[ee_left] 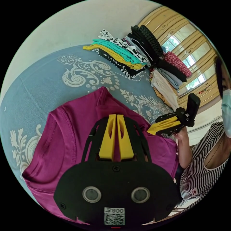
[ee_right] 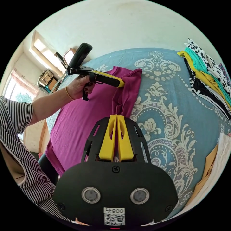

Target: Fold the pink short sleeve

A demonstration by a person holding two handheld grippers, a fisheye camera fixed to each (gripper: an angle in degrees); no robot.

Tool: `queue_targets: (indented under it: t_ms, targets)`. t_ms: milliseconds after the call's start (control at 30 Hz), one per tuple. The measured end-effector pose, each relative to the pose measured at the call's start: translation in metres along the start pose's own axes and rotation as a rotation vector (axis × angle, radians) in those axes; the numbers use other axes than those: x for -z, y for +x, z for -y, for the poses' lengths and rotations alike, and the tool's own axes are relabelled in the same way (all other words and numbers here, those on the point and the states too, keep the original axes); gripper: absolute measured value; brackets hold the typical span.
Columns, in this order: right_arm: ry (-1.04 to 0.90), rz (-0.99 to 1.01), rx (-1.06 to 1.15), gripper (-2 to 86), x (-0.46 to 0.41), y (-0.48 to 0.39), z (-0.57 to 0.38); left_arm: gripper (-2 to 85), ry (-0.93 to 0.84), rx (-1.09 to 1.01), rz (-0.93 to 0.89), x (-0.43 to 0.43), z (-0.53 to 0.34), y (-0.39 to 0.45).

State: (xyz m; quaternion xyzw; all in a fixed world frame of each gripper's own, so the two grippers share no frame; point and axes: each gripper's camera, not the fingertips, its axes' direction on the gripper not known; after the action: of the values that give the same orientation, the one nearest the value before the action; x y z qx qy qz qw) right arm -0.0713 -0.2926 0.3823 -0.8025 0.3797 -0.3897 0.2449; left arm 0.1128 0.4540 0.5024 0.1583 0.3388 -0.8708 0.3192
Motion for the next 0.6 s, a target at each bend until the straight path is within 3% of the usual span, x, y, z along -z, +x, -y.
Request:
queue_targets:
  t_ms: [367,500,600]
  targets:
    - [0.103,0.068,0.034,0.1,0.007,-0.012,-0.002,0.3,0.088,0.021,-0.013,0.030,-0.028,0.006]
    - [-0.015,-0.007,0.031,0.1,-0.017,-0.020,0.007,0.3,0.000,0.036,0.025,0.011,-0.030,0.005]
    - [0.001,-0.002,0.034,0.1,-0.015,-0.024,0.009,0.2,0.056,0.011,-0.008,0.019,-0.038,0.016]
